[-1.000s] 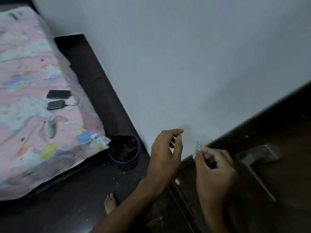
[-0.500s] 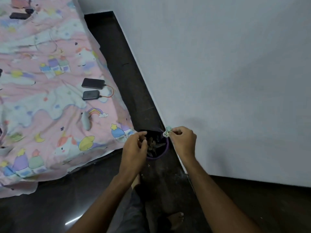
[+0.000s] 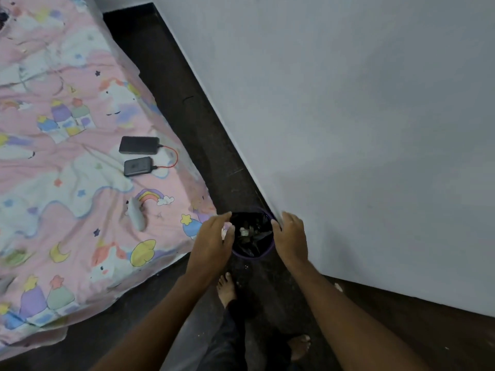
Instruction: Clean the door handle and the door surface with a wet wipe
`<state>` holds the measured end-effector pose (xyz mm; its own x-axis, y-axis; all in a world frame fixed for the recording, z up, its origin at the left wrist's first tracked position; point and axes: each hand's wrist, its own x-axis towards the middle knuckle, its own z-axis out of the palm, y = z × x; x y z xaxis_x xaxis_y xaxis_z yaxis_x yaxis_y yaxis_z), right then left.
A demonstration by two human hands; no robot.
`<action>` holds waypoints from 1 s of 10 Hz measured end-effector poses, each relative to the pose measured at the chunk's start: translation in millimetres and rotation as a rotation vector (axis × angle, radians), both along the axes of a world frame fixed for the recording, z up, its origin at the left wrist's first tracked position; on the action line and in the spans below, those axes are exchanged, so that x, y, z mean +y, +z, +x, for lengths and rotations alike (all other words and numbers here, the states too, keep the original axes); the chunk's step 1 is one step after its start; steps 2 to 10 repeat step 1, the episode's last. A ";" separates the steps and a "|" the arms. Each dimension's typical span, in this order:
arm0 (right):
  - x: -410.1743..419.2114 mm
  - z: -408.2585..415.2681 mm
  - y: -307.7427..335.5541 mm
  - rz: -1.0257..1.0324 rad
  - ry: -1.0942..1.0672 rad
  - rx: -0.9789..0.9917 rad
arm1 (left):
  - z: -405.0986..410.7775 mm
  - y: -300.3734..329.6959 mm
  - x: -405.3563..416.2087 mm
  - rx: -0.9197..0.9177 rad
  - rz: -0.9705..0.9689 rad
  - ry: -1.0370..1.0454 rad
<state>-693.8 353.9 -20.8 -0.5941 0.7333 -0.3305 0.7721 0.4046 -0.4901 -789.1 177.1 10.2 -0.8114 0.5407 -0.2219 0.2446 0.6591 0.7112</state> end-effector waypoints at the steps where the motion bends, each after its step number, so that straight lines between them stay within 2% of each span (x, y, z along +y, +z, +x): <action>1: 9.6 -2.8 9.8 0.216 0.272 -0.006 | -20.3 -1.5 17.6 0.120 -0.104 -0.187; 10: 9.6 -2.8 9.8 0.216 0.272 -0.006 | -20.3 -1.5 17.6 0.120 -0.104 -0.187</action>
